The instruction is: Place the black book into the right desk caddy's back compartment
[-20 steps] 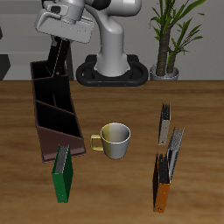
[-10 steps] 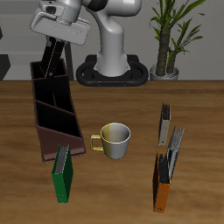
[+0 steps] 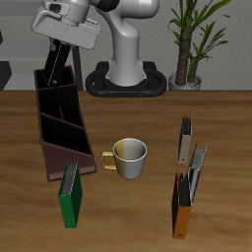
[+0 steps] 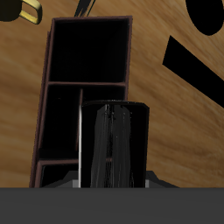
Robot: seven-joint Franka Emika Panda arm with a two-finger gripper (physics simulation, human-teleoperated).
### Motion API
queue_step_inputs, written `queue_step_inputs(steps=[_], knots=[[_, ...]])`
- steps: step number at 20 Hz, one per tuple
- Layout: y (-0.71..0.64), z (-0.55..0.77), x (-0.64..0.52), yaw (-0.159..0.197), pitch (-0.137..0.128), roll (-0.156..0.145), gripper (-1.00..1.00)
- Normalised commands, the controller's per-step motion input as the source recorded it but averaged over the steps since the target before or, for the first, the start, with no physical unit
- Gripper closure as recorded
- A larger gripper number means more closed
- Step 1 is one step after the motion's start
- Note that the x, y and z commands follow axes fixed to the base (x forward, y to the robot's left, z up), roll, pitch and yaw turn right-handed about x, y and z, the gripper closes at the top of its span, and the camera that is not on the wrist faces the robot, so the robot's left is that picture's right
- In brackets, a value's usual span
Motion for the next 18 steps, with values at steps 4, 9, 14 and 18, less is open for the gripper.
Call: queue_step_inputs(steps=[4, 9, 14, 18], knots=[[-0.05, 0.08, 0.06, -0.01, -0.012, -0.003, 1.0], [-0.07, 0.01, 0.09, -0.018, 0.013, -0.001, 1.0], [0.04, 0.06, 0.13, -0.025, 0.001, 0.008, 1.0], [0.05, 0.04, 0.09, -0.004, -0.007, 0.019, 1.0]])
